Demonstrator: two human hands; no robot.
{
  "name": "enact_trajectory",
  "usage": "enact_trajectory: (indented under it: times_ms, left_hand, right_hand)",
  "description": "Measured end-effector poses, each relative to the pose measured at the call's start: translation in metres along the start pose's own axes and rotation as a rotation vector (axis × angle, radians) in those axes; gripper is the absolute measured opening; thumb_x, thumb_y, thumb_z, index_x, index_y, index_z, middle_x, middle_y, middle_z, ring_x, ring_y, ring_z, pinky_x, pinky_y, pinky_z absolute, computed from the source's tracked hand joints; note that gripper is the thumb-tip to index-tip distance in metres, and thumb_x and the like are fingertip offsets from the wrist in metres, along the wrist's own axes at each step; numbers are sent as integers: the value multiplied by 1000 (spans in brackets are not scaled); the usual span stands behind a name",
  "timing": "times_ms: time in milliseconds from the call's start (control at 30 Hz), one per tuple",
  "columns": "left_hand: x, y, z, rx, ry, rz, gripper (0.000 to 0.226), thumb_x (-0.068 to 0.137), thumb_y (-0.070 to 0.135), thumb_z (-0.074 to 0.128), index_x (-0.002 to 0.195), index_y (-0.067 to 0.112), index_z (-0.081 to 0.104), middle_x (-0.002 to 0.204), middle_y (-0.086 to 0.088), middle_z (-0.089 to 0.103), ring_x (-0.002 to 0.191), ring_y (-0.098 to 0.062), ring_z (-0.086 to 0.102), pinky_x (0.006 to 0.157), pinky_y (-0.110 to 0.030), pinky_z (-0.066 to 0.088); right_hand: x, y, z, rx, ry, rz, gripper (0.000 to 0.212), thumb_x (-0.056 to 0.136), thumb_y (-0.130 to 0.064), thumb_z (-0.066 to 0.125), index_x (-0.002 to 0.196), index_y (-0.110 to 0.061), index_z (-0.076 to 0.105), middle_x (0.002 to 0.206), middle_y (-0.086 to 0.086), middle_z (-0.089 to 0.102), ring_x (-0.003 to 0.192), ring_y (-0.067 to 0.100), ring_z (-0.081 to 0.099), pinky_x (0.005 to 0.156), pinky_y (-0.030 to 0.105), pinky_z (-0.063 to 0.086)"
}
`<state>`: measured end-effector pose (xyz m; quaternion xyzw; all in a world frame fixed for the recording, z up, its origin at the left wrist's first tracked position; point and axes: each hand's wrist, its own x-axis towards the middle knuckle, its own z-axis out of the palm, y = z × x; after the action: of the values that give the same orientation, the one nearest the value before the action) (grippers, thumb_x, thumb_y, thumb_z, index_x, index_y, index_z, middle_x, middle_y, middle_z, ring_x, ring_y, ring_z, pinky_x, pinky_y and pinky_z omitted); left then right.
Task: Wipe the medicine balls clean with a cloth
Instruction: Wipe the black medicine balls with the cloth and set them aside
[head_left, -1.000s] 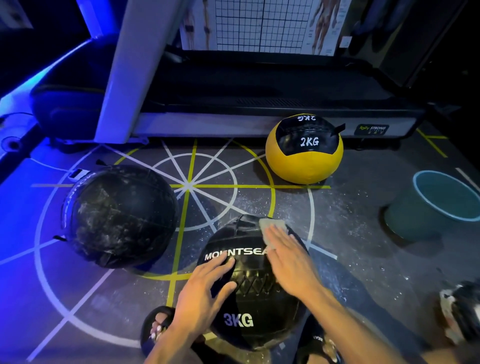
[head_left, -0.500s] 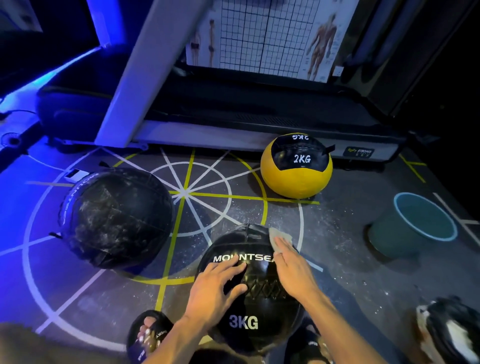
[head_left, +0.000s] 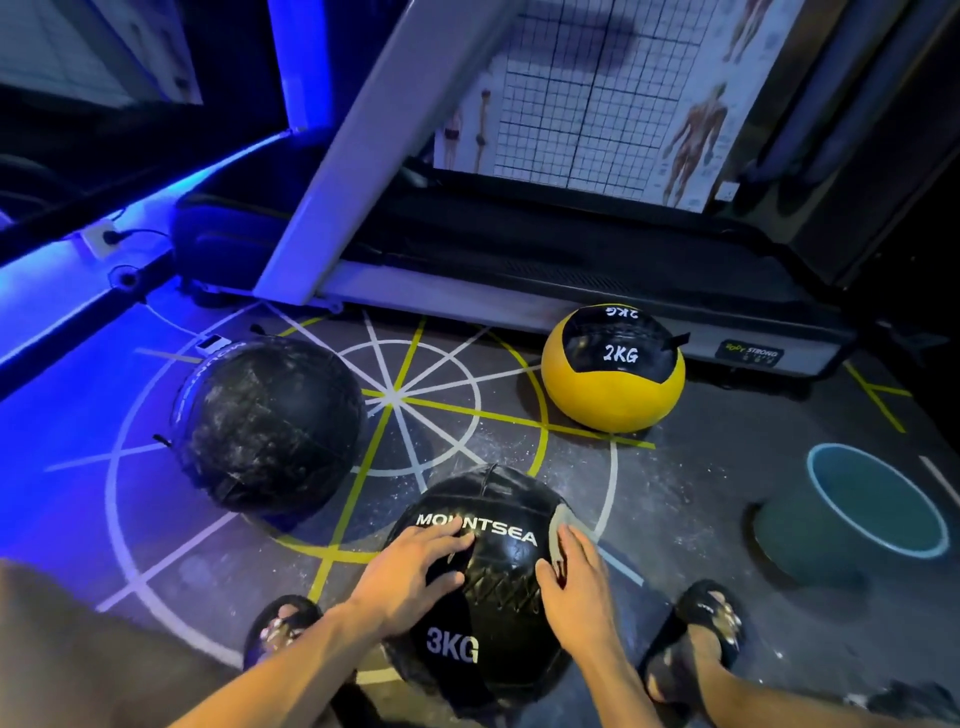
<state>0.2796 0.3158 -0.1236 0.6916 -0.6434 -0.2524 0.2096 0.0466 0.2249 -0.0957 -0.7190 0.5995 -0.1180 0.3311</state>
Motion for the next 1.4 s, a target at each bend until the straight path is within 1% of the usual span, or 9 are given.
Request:
enact_trajectory:
  times_ms: [400, 533, 733, 833, 967, 1067, 1200, 1333, 1400]
  left_hand:
    - [-26, 2, 34, -63, 167, 90, 44, 104, 56, 44, 147, 52, 45, 155, 42, 28, 143, 14, 27, 122, -26, 14]
    - [-17, 6, 45, -160, 213, 124, 42, 104, 51, 49, 145, 48, 52, 154, 40, 33, 141, 13, 30, 122, -35, 23]
    - [-9, -5, 50, -196, 306, 134, 41, 104, 50, 50, 143, 43, 56, 154, 37, 37, 138, 10, 36, 119, -33, 27]
    - [-6, -9, 47, -237, 285, 120, 41, 104, 53, 50, 143, 46, 55, 153, 39, 36, 141, 11, 32, 120, -29, 22]
    - [-7, 0, 54, -277, 293, 135, 39, 102, 52, 53, 141, 46, 57, 152, 40, 36, 140, 11, 33, 119, -32, 22]
    - [-7, 9, 59, -256, 268, 136, 39, 104, 52, 50, 142, 49, 54, 153, 42, 34, 141, 9, 31, 121, -38, 21]
    - [-9, 9, 60, -254, 255, 148, 37, 105, 55, 47, 141, 52, 52, 151, 43, 34, 139, 9, 32, 120, -37, 21]
    - [-8, 9, 61, -272, 265, 141, 40, 103, 58, 47, 141, 48, 56, 152, 41, 35, 141, 9, 32, 120, -37, 23]
    - [-9, 10, 61, -268, 256, 143, 41, 103, 58, 46, 142, 47, 56, 152, 41, 35, 140, 10, 31, 120, -35, 21]
  right_hand:
    - [0, 26, 8, 145, 35, 14, 58, 108, -31, 38, 162, -34, 16, 168, -19, 12, 154, 0, 9, 127, 33, 10]
    - [18, 5, 13, 54, 84, 84, 55, 109, -25, 32, 162, -19, 19, 169, -7, 14, 156, 7, 7, 128, 33, 6]
    - [42, -49, 33, -356, -91, -353, 66, 102, -39, 13, 163, -15, 11, 169, -6, 5, 156, 5, -1, 127, 28, -1]
    - [54, -30, 9, -422, -144, -425, 65, 101, -39, 11, 163, -21, 13, 167, -10, 7, 155, 4, 5, 128, 29, 6]
    - [55, -20, -10, -241, -68, -74, 53, 108, -23, 29, 160, -29, 28, 166, -7, 27, 152, 12, 26, 124, 33, 23]
    - [46, -63, 12, -301, -46, -183, 34, 104, -16, 33, 133, -25, 48, 143, -1, 50, 119, 15, 57, 93, 37, 49]
    - [47, -83, 22, -464, -147, -566, 30, 100, -12, 28, 121, -22, 48, 119, -5, 49, 111, 15, 47, 93, 39, 49]
    - [73, -59, -12, -379, -73, -141, 42, 108, -16, 31, 146, -17, 50, 143, 7, 57, 116, 24, 59, 96, 35, 45]
    - [64, -60, -5, -365, -100, -213, 41, 105, -18, 32, 142, -23, 50, 136, 2, 58, 104, 20, 57, 86, 36, 46]
